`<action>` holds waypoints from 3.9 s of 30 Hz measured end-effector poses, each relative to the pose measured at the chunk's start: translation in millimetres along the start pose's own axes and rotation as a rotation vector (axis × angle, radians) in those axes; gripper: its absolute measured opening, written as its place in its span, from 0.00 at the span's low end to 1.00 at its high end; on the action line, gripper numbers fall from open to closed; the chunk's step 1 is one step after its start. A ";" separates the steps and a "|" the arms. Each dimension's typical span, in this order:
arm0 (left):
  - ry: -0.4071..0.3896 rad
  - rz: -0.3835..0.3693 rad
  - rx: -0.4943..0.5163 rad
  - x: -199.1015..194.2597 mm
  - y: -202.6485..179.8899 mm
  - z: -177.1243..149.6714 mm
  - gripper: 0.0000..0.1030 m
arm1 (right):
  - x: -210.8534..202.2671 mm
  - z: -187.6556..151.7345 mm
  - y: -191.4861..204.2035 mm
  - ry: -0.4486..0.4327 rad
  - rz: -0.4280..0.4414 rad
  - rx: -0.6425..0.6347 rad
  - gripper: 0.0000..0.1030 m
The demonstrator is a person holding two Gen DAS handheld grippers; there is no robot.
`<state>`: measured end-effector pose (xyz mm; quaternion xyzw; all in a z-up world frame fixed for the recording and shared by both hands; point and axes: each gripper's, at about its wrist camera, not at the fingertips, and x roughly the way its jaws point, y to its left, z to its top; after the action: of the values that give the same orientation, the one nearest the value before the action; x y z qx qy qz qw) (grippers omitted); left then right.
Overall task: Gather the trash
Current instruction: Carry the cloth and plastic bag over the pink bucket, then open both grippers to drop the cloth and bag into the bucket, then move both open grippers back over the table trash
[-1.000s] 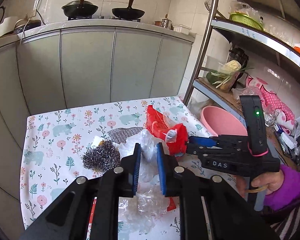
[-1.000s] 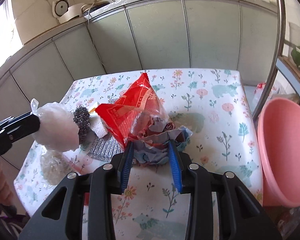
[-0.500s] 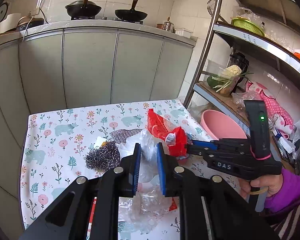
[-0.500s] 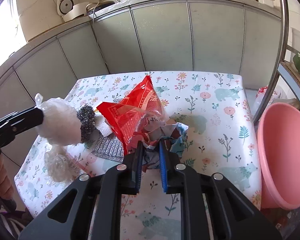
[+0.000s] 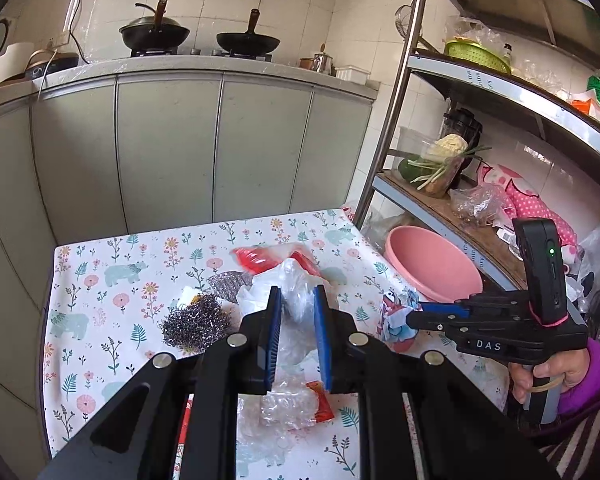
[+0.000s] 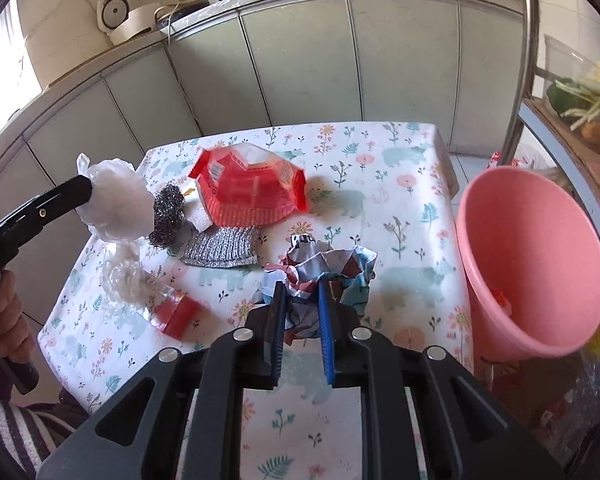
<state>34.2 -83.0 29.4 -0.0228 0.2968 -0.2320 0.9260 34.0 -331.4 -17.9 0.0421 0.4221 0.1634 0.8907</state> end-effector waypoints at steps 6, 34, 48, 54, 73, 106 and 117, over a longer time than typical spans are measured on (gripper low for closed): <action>-0.029 -0.006 0.030 -10.0 -11.8 4.5 0.15 | -26.7 -5.6 -4.5 -0.055 0.004 0.020 0.15; -0.111 -0.190 0.200 25.3 -127.6 60.4 0.15 | -119.9 -11.3 -68.9 -0.297 -0.081 0.140 0.15; -0.049 -0.289 0.219 96.2 -188.1 75.0 0.15 | -119.2 -7.4 -132.1 -0.343 -0.177 0.229 0.15; 0.011 -0.301 0.209 133.0 -203.2 67.7 0.15 | -96.5 -7.6 -155.5 -0.312 -0.192 0.271 0.16; 0.184 -0.269 0.199 212.1 -207.5 29.4 0.16 | -36.0 -19.3 -193.1 -0.188 -0.232 0.334 0.17; 0.107 -0.224 0.194 136.7 -195.1 41.6 0.34 | -57.6 -16.2 -132.6 -0.216 -0.196 0.234 0.34; 0.076 -0.128 0.215 71.2 -154.1 25.0 0.34 | -53.3 -14.3 -80.8 -0.203 -0.096 0.176 0.34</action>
<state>35.1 -254.3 39.4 0.0663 0.3029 -0.3220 0.8945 12.2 -425.9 -4.9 0.1161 0.3442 0.0779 0.9284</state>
